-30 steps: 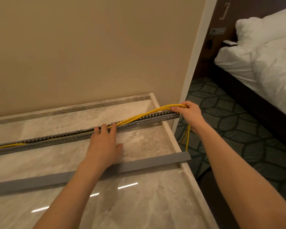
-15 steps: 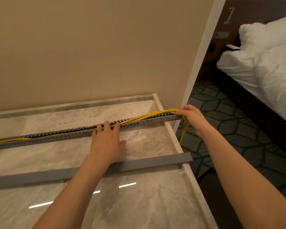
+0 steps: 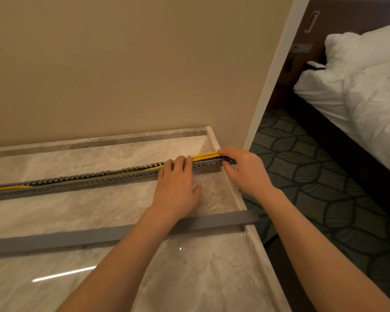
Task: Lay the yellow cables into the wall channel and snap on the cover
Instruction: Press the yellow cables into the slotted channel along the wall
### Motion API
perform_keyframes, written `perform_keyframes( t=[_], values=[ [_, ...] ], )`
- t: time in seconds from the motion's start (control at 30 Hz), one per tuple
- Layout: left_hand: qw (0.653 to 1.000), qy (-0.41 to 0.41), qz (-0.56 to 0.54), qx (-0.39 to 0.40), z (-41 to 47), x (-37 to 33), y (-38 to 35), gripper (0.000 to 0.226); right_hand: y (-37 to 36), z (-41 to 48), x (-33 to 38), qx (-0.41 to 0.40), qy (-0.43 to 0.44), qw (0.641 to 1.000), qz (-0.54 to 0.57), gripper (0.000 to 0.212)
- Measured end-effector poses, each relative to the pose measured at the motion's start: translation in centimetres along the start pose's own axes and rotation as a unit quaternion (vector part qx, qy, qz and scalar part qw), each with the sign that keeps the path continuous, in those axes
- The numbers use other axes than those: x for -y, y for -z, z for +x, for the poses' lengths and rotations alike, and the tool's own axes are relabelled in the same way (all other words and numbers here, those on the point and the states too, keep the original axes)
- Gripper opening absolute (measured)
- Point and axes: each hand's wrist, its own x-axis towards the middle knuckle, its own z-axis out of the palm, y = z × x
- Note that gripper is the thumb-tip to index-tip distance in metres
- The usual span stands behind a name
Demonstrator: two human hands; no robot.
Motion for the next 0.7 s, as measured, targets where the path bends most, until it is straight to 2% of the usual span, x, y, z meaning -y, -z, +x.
perform_keyframes(
  t=[0.3, 0.57, 0.7],
  values=[
    [0.998, -0.006, 0.05, -0.035, 0.2, 0.1, -0.6, 0.054, -0.5, -0.8, 0.6, 0.011, 0.025, 0.998, -0.059, 0.037],
    [0.998, -0.012, 0.057, -0.022, 0.7, -0.1, -0.2, 0.05, -0.5, -0.9, 1.3, 0.021, 0.045, 0.987, -0.152, 0.035],
    [0.997, -0.015, 0.075, -0.006, 0.8, -0.3, 0.0, 0.054, -0.7, -1.1, 1.6, 0.025, 0.04, 0.986, -0.16, 0.038]
  ],
)
